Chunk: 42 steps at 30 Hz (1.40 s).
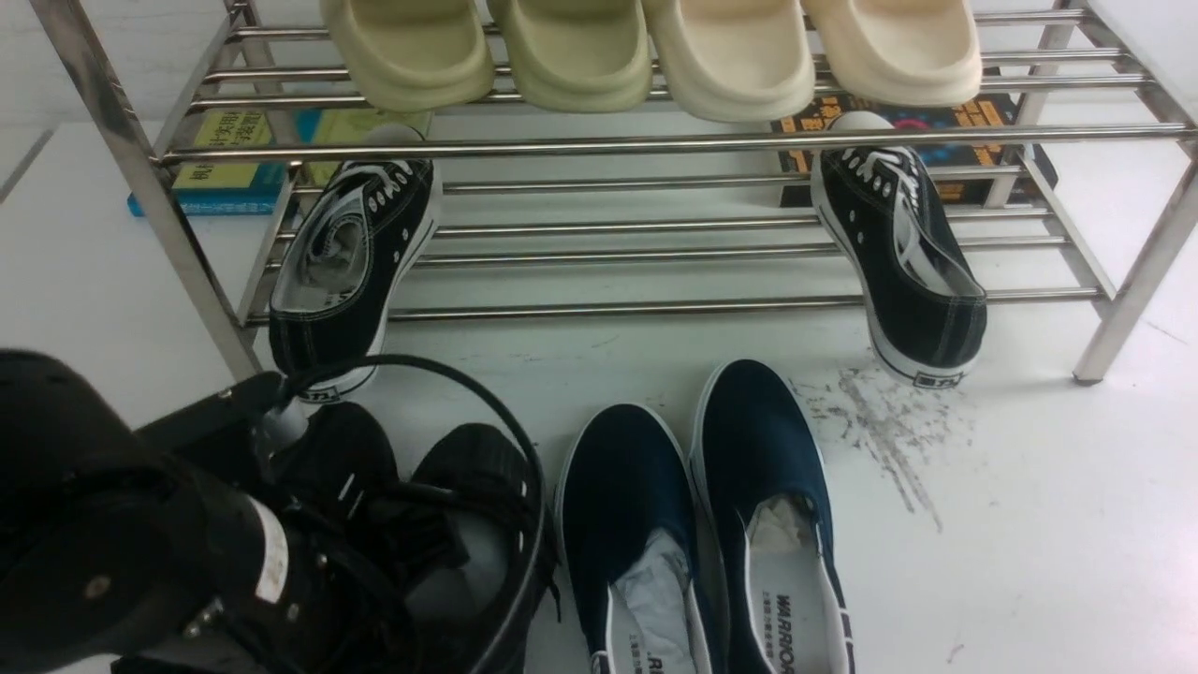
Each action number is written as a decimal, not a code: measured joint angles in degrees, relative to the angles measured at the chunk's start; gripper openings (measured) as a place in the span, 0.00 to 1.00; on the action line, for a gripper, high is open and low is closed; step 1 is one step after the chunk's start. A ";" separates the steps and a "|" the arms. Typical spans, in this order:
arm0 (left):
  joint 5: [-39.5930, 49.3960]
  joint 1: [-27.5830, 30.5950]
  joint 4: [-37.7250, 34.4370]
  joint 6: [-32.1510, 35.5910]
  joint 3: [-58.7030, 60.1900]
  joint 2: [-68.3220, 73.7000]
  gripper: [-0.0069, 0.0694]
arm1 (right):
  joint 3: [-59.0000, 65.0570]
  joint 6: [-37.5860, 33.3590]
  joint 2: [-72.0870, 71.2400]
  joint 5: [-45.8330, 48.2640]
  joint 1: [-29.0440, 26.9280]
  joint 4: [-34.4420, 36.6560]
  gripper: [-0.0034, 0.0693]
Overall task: Take the shoes off the shelf with your hand on the white table.
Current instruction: 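Set the held shoe down on the floor in front of the rack with the left gripper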
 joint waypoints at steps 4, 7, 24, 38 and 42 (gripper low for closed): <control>-2.92 0.00 1.80 -1.09 1.19 0.05 0.12 | 0.00 0.00 0.00 0.00 0.00 0.00 0.38; -4.07 0.00 4.55 -3.75 1.40 0.98 0.13 | 0.00 0.00 0.00 0.00 0.00 0.00 0.38; -5.89 0.00 8.20 -9.01 1.40 11.00 0.24 | 0.00 0.00 0.00 0.00 0.00 0.00 0.38; -6.99 0.00 -0.66 1.90 1.27 7.24 0.49 | 0.00 0.00 0.00 0.00 0.00 0.00 0.38; -1.78 0.00 -1.21 5.23 -2.19 -0.20 0.45 | 0.00 0.00 0.00 0.00 0.00 0.00 0.38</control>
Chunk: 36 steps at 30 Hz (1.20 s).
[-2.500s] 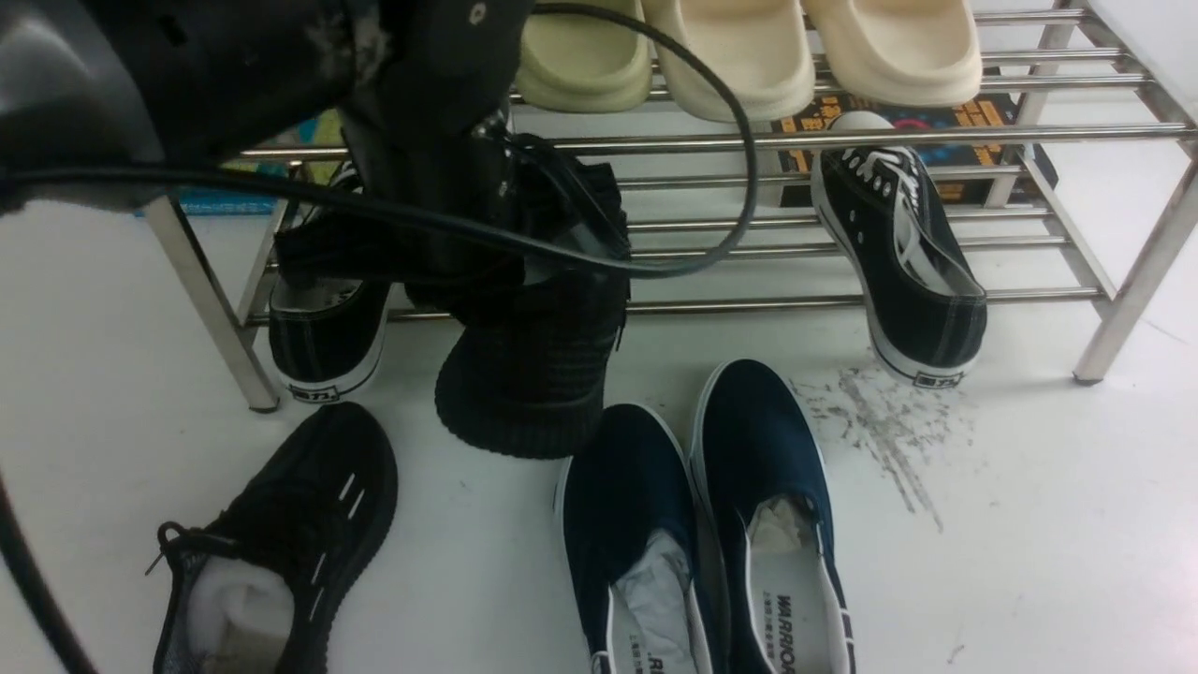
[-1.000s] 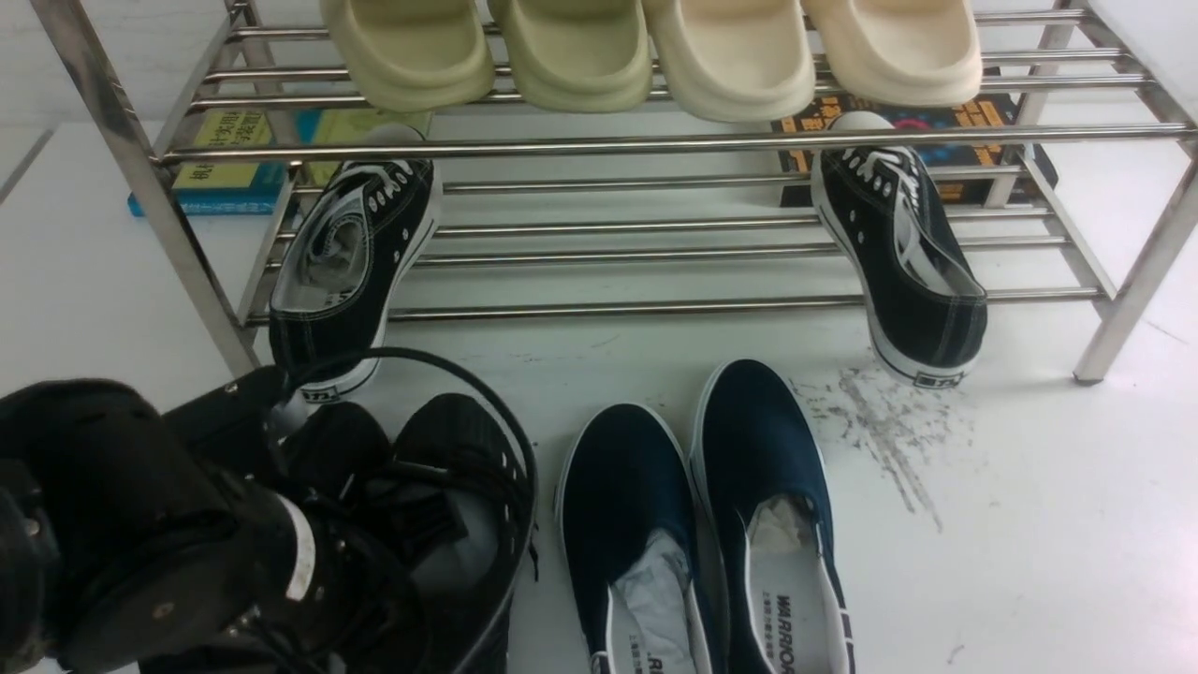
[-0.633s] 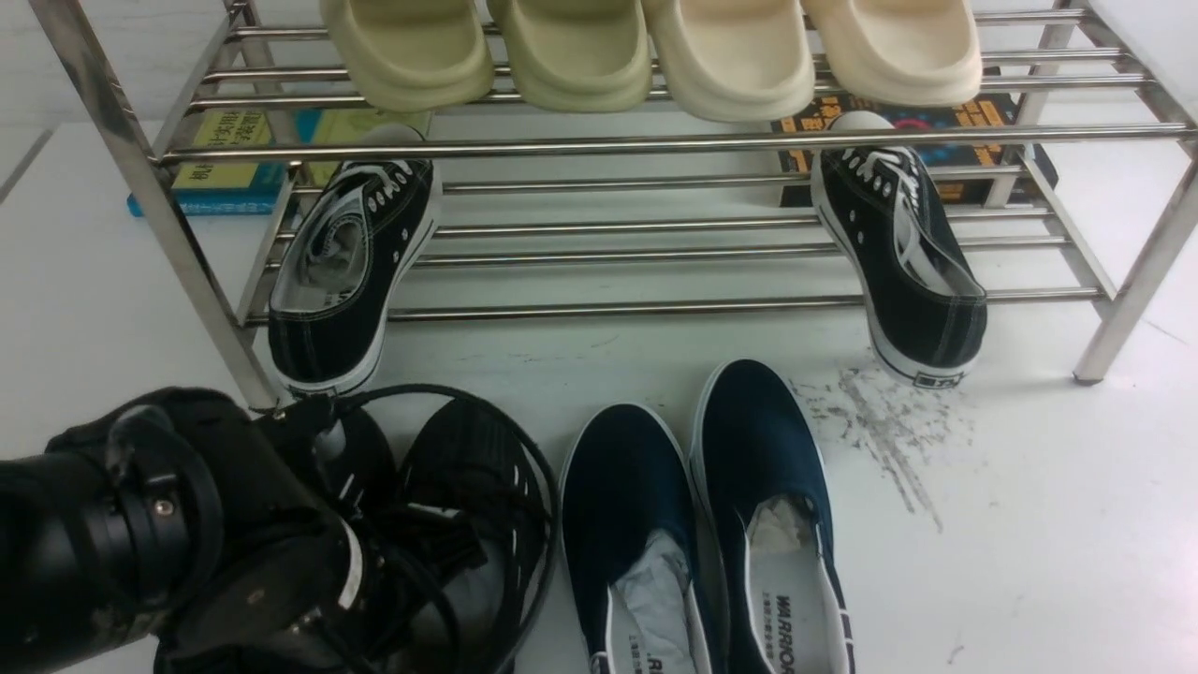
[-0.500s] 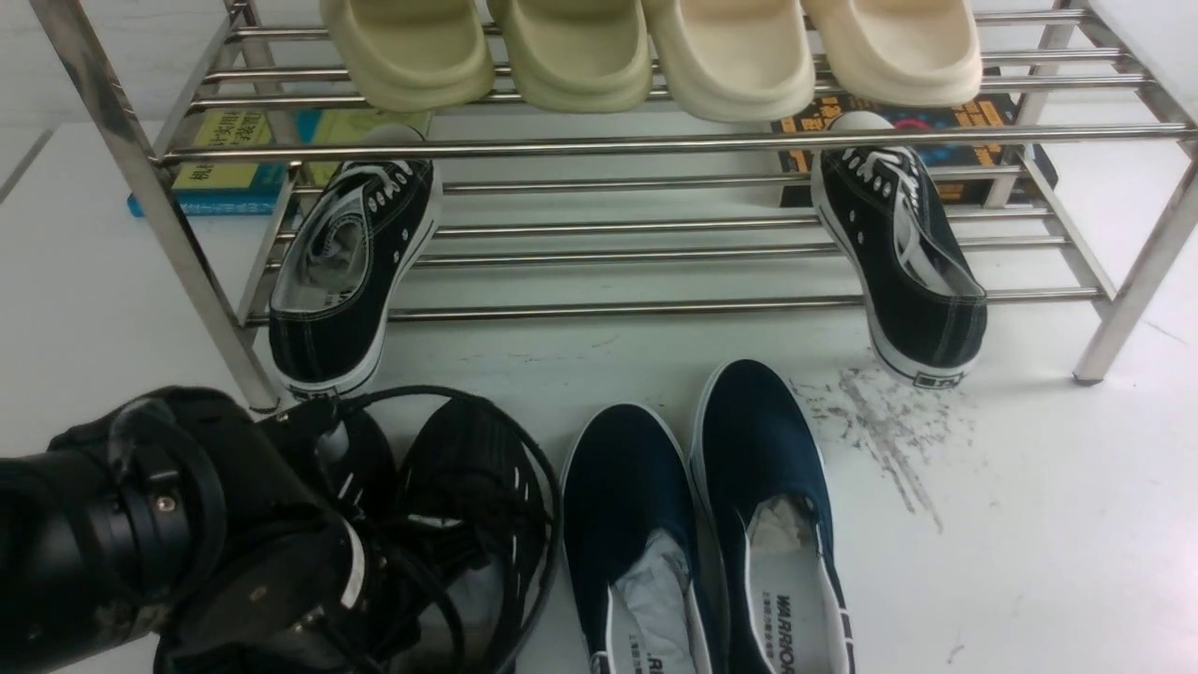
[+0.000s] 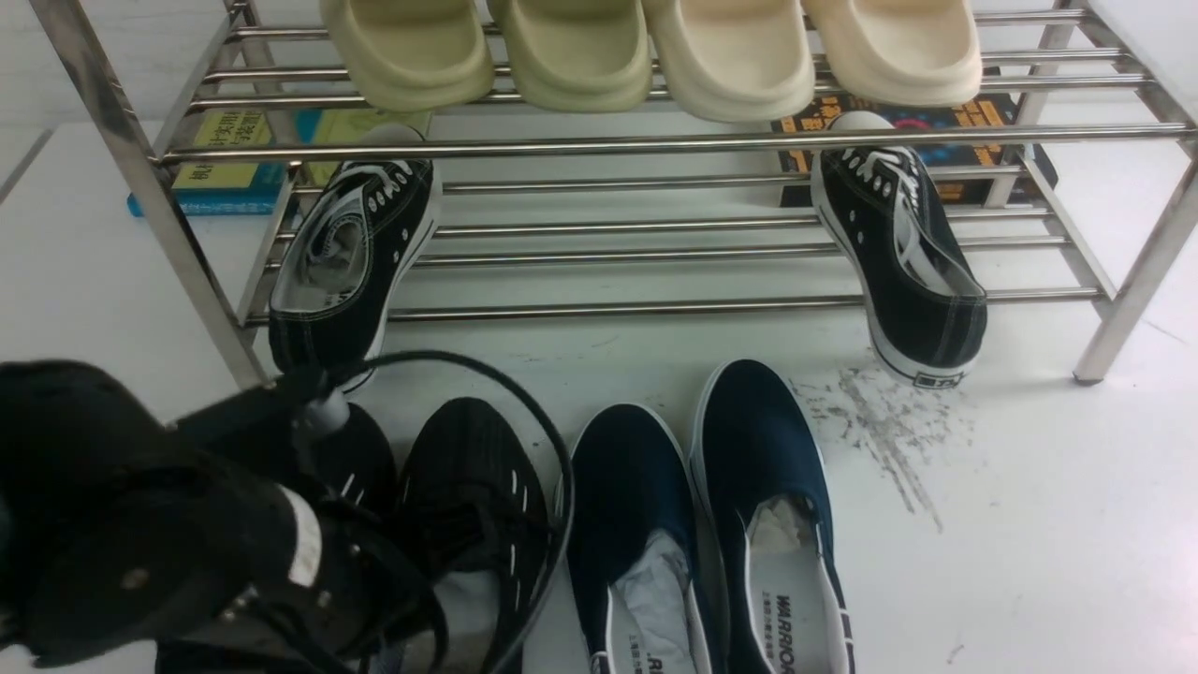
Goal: Take the shoes off the shelf with your hand on the white table.
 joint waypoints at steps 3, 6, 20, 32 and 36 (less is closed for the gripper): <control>5.57 0.00 1.22 3.69 -3.30 -4.69 0.39 | 0.00 0.00 0.00 0.00 0.00 0.00 0.38; 14.17 0.00 3.04 8.44 -7.61 -9.67 0.30 | 0.00 0.00 0.00 0.00 0.00 0.00 0.38; 19.88 0.00 5.82 14.72 3.48 -43.29 0.10 | 0.00 0.00 0.00 0.00 0.00 0.00 0.38; -7.42 0.00 7.63 0.35 19.64 -53.20 0.12 | 0.00 0.00 0.00 0.00 0.00 0.00 0.38; -6.84 0.00 9.42 0.12 20.05 -53.20 0.12 | 0.00 0.00 0.00 0.00 0.00 0.00 0.38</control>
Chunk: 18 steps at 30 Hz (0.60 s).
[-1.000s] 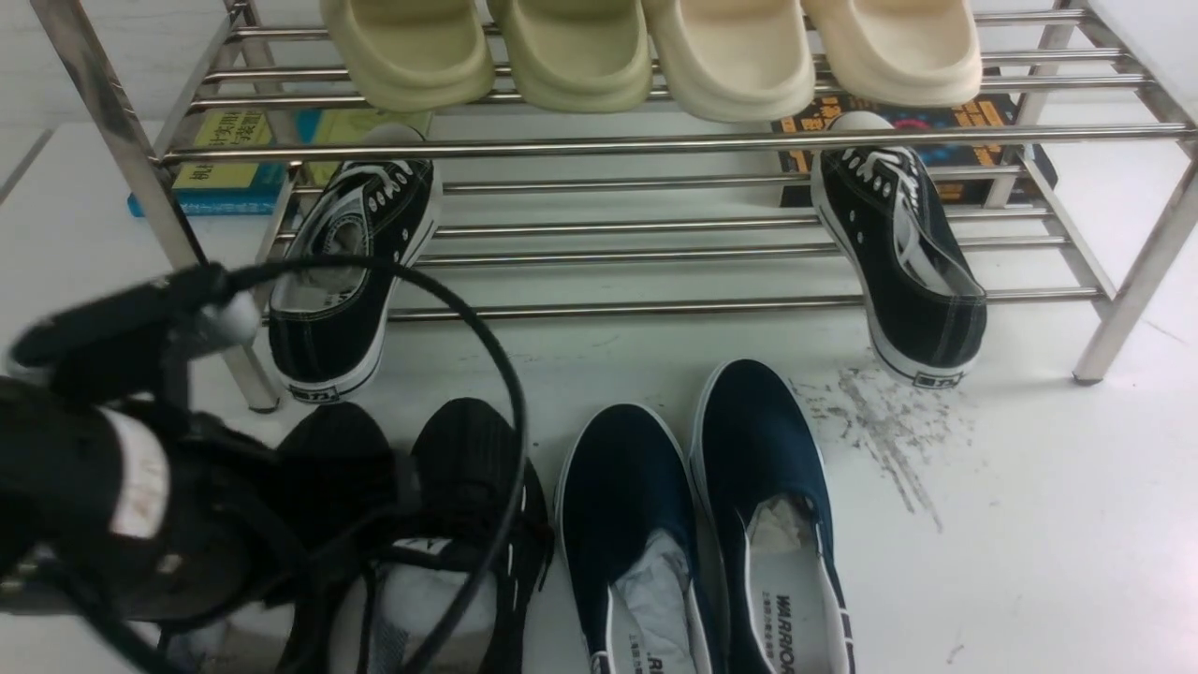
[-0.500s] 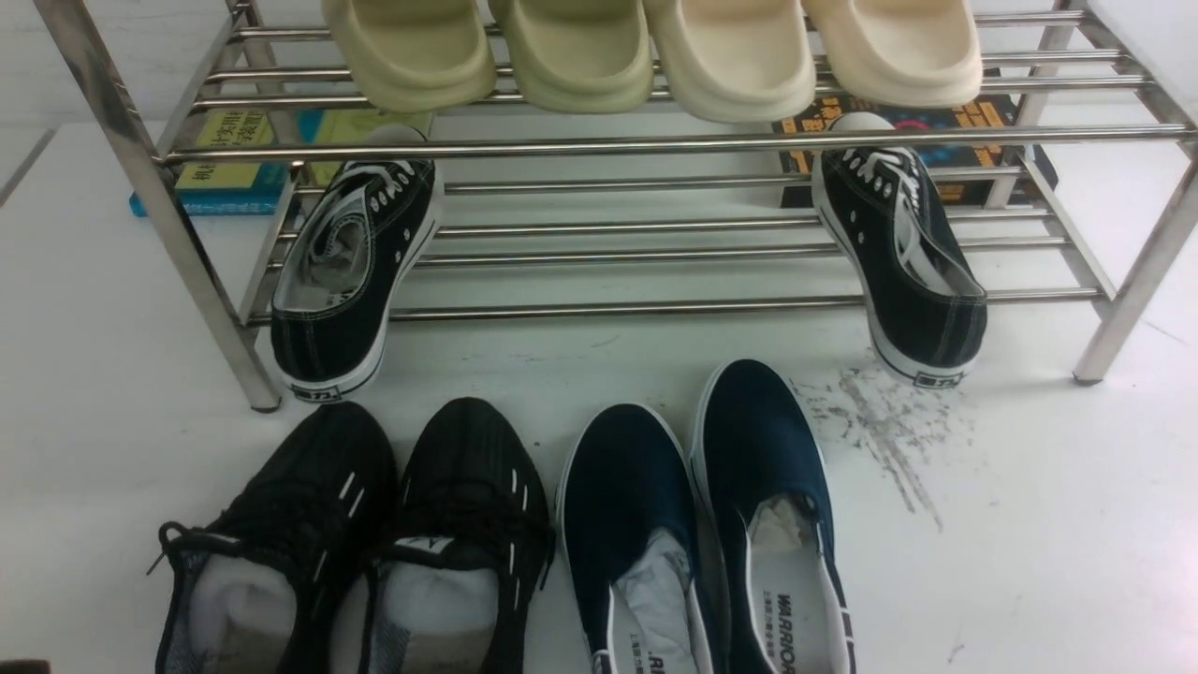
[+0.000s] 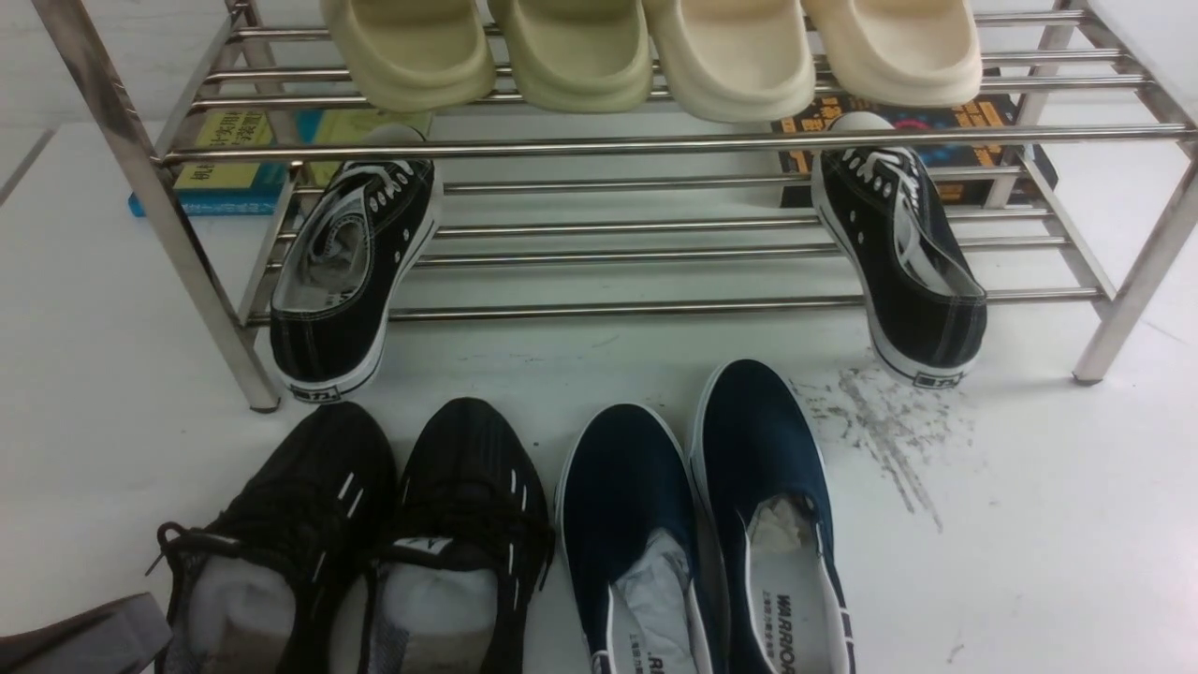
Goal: Take the shoes off the shelf with your hand on the white table.
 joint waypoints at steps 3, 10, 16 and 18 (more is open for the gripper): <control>0.00 0.00 1.41 -0.06 0.00 0.00 0.12 | 0.00 0.00 0.00 0.00 0.00 0.00 0.38; -6.48 0.00 3.61 0.24 4.07 0.00 0.13 | 0.00 0.00 0.00 0.00 0.00 0.00 0.38; -20.35 3.96 -6.14 10.68 14.02 0.00 0.14 | 0.00 0.00 0.00 0.00 0.00 0.00 0.38; -22.34 7.98 -12.24 19.51 15.53 0.00 0.14 | 0.00 0.00 0.00 0.00 0.00 0.00 0.38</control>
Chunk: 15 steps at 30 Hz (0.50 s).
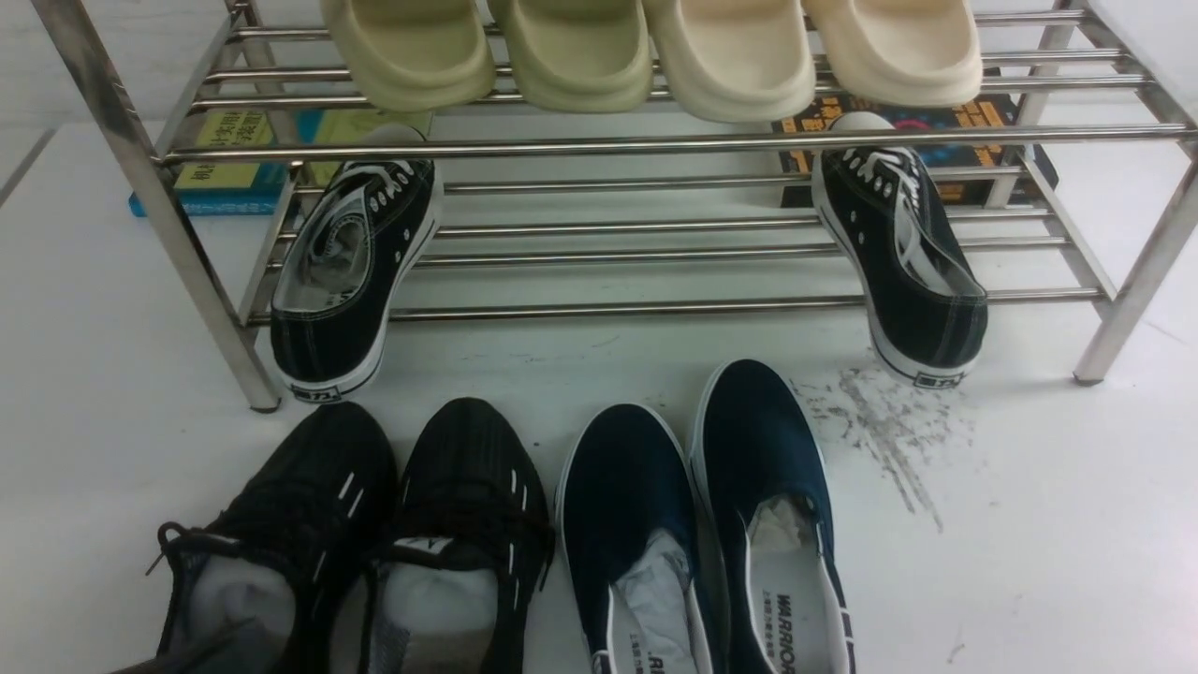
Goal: Take the shoes off the shelf with your hand on the white table.
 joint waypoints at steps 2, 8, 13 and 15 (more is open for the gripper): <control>-0.68 3.17 -2.80 7.41 0.22 0.00 0.14 | 0.00 0.00 0.00 0.00 0.00 0.00 0.38; 2.14 17.54 -4.02 24.54 0.22 -0.70 0.14 | 0.00 0.00 0.00 0.00 0.00 0.00 0.38; 5.91 23.96 -3.27 24.65 1.95 -5.11 0.15 | 0.00 0.00 0.00 0.00 0.00 0.00 0.38; 6.31 25.86 -2.91 22.53 3.86 -6.98 0.15 | 0.00 0.00 0.00 0.00 0.00 0.00 0.38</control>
